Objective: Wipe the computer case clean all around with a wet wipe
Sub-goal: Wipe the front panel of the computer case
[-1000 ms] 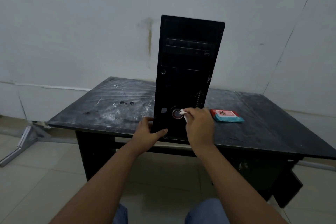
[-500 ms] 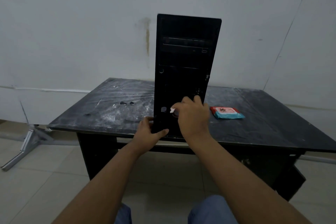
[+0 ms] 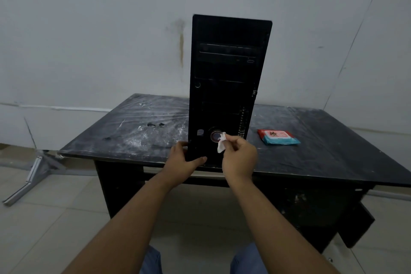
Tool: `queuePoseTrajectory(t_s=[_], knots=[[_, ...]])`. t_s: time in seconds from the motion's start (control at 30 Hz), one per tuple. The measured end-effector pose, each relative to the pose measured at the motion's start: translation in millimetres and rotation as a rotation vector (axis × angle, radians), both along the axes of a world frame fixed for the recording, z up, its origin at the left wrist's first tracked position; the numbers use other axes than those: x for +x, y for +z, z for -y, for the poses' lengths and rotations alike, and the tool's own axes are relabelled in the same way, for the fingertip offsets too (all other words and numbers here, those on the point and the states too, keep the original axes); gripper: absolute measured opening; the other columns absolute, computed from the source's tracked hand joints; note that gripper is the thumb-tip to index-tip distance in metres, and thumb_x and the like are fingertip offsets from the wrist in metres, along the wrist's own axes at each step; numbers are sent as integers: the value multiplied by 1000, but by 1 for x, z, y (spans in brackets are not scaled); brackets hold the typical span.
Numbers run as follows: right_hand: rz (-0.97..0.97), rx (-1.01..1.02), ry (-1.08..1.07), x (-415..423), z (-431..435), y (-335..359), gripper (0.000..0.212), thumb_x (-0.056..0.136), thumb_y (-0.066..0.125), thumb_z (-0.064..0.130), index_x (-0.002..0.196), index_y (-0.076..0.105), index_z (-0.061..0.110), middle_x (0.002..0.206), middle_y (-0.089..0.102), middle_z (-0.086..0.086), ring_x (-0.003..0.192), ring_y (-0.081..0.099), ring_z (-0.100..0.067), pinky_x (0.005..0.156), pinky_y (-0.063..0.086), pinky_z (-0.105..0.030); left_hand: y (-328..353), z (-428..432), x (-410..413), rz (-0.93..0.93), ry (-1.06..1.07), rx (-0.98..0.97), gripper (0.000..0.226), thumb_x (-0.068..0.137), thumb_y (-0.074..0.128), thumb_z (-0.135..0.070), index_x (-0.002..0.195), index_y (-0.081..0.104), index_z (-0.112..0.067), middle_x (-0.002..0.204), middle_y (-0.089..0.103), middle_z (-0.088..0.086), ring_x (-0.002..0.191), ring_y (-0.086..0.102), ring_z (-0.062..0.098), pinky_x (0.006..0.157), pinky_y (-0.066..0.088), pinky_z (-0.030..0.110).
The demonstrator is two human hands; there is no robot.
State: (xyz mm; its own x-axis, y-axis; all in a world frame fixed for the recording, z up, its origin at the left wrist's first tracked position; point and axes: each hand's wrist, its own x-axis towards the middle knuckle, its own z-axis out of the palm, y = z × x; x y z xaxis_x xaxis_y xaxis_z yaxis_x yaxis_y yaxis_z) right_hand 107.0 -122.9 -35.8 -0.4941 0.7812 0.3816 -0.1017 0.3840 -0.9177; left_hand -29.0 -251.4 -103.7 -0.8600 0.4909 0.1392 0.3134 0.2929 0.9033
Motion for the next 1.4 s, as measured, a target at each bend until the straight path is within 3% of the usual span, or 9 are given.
queuePoseTrajectory(t_s=[0.2, 0.33, 0.47, 0.63, 0.9, 1.0, 1.13, 1.27, 1.4], knots=[[231, 832, -91, -3, -20, 27, 18, 97, 72, 10, 110, 82, 15, 97, 74, -1, 98, 58, -19, 72, 43, -24, -4, -2, -3, 23, -11, 13, 102, 63, 84, -77, 144, 39, -32, 145, 47, -1, 127, 60, 19, 109, 55, 47], [344, 1094, 12, -16, -12, 46, 15, 87, 76, 3, 94, 83, 14, 94, 66, -4, 93, 56, -27, 64, 44, -34, -4, -2, -4, 24, -19, 10, 100, 64, 85, -77, 142, 39, -34, 144, 49, -1, 125, 61, 18, 108, 56, 47], [301, 944, 116, -21, -18, 59, 22, 96, 70, 6, 104, 84, 21, 101, 70, 1, 97, 57, -21, 74, 51, -36, -3, -1, -3, 29, -12, 4, 96, 64, 85, -76, 139, 41, -35, 140, 51, -2, 123, 62, 18, 107, 56, 48], [70, 666, -147, -4, -43, 52, 19, 102, 69, 20, 116, 81, 19, 98, 75, 0, 90, 64, -18, 72, 44, -27, -3, 2, -6, 53, -38, 20, 96, 63, 86, -78, 138, 42, -38, 141, 51, -4, 126, 61, 16, 109, 55, 47], [231, 1172, 6, -21, -21, 45, 8, 86, 83, 12, 95, 83, 13, 97, 64, -4, 94, 57, -26, 65, 51, -34, -3, 2, -4, 47, -28, 16, 99, 59, 86, -83, 136, 41, -40, 140, 53, -4, 123, 64, 16, 106, 57, 47], [481, 1401, 108, -33, 4, 58, 10, 92, 76, 11, 100, 81, 14, 117, 61, -7, 118, 54, -31, 81, 53, -36, -2, 3, -4, 46, -39, 4, 101, 60, 86, -82, 139, 41, -37, 141, 55, -1, 122, 65, 17, 103, 59, 48], [369, 1209, 33, -29, -6, 55, 6, 90, 78, 6, 94, 80, 9, 104, 64, -7, 102, 61, -28, 71, 57, -35, 1, 4, -1, 57, -48, 2, 102, 59, 86, -82, 139, 40, -38, 142, 52, -3, 125, 63, 16, 105, 57, 47], [163, 1012, -79, -11, -39, 21, 19, 97, 72, 14, 114, 78, 12, 105, 71, -6, 90, 70, -22, 75, 61, -32, 1, 4, 0, 54, -48, 8, 97, 63, 87, -76, 140, 41, -38, 143, 48, -5, 128, 60, 16, 110, 55, 46], [-18, 544, -81, -4, -32, -9, 13, 105, 68, 19, 111, 78, 14, 92, 75, 1, 81, 68, -5, 69, 57, -19, 2, 4, 3, 34, -44, 8, 100, 65, 84, -78, 143, 39, -36, 145, 48, -4, 129, 59, 17, 110, 54, 47]])
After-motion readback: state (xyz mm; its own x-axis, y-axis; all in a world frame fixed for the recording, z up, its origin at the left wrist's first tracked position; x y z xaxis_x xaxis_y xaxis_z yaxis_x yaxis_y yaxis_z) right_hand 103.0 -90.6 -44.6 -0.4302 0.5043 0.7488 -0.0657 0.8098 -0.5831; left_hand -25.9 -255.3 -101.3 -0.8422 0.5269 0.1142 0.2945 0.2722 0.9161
